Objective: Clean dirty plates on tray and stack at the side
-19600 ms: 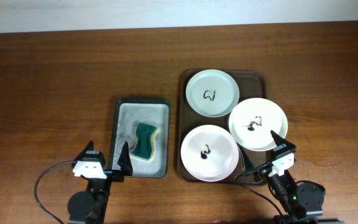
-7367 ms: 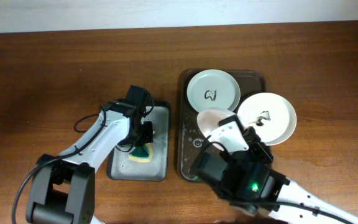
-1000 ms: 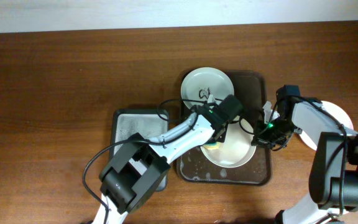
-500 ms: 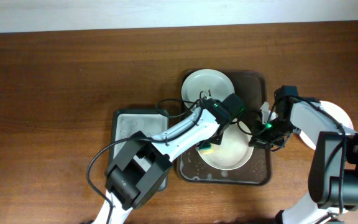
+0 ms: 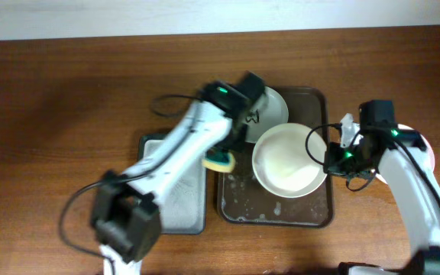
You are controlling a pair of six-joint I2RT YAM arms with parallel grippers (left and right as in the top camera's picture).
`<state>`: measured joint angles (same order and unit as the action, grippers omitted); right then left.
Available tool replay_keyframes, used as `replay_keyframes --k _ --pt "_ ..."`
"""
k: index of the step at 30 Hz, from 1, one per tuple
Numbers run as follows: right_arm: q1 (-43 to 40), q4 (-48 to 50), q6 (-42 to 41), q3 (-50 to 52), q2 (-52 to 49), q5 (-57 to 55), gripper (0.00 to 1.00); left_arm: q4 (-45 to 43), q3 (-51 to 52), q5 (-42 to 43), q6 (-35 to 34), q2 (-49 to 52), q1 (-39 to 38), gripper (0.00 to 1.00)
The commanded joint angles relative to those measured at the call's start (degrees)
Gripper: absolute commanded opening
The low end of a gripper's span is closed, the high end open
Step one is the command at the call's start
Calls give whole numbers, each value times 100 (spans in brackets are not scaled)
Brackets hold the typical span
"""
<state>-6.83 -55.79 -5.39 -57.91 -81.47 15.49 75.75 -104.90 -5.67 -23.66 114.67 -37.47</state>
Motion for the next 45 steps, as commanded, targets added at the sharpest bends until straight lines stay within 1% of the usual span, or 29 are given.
replay_keyframes --k 1,4,5,7,9,11,13,14,16,18,20,22,23,25,29,34,37,41,42,45 --pt "-26 -87 -262 4 647 -496 4 407 133 166 398 -457 627 0" --pt "-26 -293 -422 4 1023 -966 4 170 1025 205 411 -776 1084 0" --pt "-26 -369 -457 4 1093 -1023 4 -98 1451 391 455 -944 1272 0" --pt "-15 -446 -457 4 1228 -1021 4 -946 2509 1154 658 -1373 1753 0" --pt "103 -444 -457 4 1279 -1110 4 -1635 3381 1464 662 -1733 2232 0" --pt "531 -433 -542 4 1274 -1687 4 -2374 4175 1755 669 -2076 2774 0" --pt "1029 -437 -863 2 1276 -2697 4 -2741 4518 1952 852 -2188 2990 0" --pt "1311 -450 -1172 -13 1276 -3158 4 -2841 4592 1991 986 -2192 3003 0" --pt "1773 -459 -1427 -85 1276 -3679 4 -2883 4616 1985 1169 -2192 2942 0" --pt "2249 -511 -1469 -225 1276 -4070 4 -2885 4616 1956 1268 -2192 2848 0" --pt "2815 -627 -1469 -393 1276 -4688 4 -2883 4616 1941 1268 -2190 2791 0" --pt "3386 -667 -1462 -505 1276 -5239 4 -2887 4614 1941 1266 -2190 2774 3" --pt "3652 -710 -1462 -546 1276 -5383 4 -2887 4616 1941 1268 -2192 2774 5" --pt "4022 -791 -1464 -614 1276 -5567 4 -2883 4616 1943 1266 -2190 2774 6" --pt "4476 -920 -1464 -901 1276 -5853 4 -2883 4614 1943 1266 -2190 2774 14" --pt "5036 -1266 -1464 -1445 1276 -6625 4 -2885 4616 1943 1266 -2190 2774 15" --pt "5471 -1287 -1464 -1475 1270 -6815 4 -2885 4614 1943 1266 -2190 2774 13" --pt "5788 -1309 -1467 -1473 1161 -7125 4 -2883 4616 1943 1266 -2190 2774 13" --pt "5799 -1307 -1464 -1471 1097 -7219 4 -2883 4616 1943 1266 -2190 2774 16" --pt "5799 -1309 -1460 -1471 975 -7390 4 -2881 4616 1943 1266 -2190 2774 31"
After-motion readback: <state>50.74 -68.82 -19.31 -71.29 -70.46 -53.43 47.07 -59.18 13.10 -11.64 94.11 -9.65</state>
